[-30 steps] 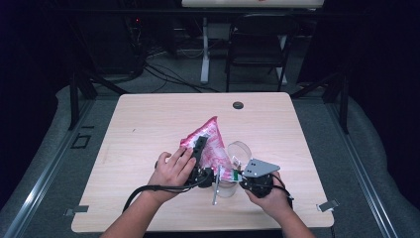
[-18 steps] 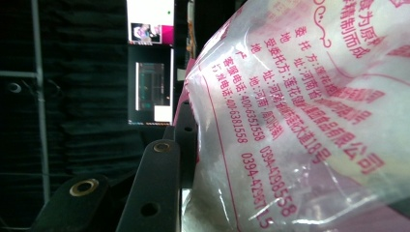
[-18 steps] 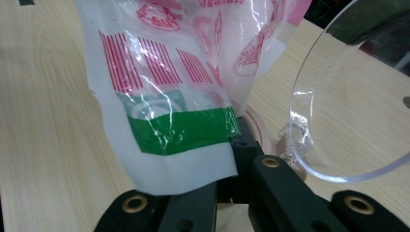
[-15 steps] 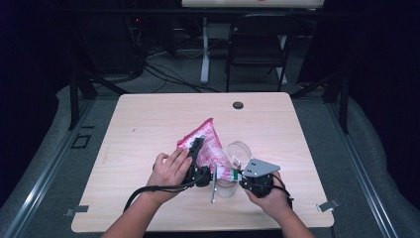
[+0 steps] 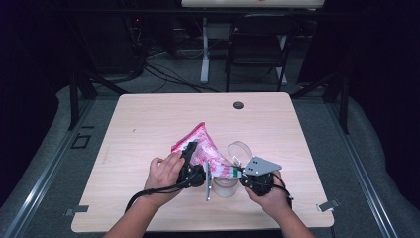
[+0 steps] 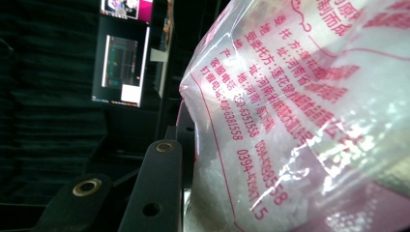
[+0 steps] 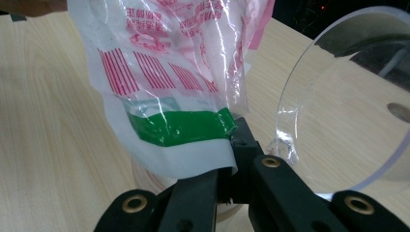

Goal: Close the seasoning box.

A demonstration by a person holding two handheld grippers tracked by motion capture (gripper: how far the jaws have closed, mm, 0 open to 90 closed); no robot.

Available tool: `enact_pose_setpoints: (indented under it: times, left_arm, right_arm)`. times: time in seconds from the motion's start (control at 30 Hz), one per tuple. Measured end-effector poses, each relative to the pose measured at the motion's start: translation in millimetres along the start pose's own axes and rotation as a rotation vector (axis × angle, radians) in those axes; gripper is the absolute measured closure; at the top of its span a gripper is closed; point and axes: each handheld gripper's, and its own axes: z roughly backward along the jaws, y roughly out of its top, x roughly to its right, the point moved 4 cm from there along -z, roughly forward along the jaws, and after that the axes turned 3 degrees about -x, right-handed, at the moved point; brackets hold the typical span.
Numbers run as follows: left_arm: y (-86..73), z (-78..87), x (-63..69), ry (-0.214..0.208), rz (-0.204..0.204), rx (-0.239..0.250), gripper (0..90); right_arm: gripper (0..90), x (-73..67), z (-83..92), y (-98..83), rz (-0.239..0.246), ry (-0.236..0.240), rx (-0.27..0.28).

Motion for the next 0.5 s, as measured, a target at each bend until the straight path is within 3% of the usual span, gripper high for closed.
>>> enact_pose_setpoints:
  times: [0.5]
  left_arm:
    - [-8.2,1.3,12.3,-0.083,0.120,-0.016,73.4]
  right_arm:
    - [90.0,1.7,5.1,7.2,0.007,-0.016,0.028]
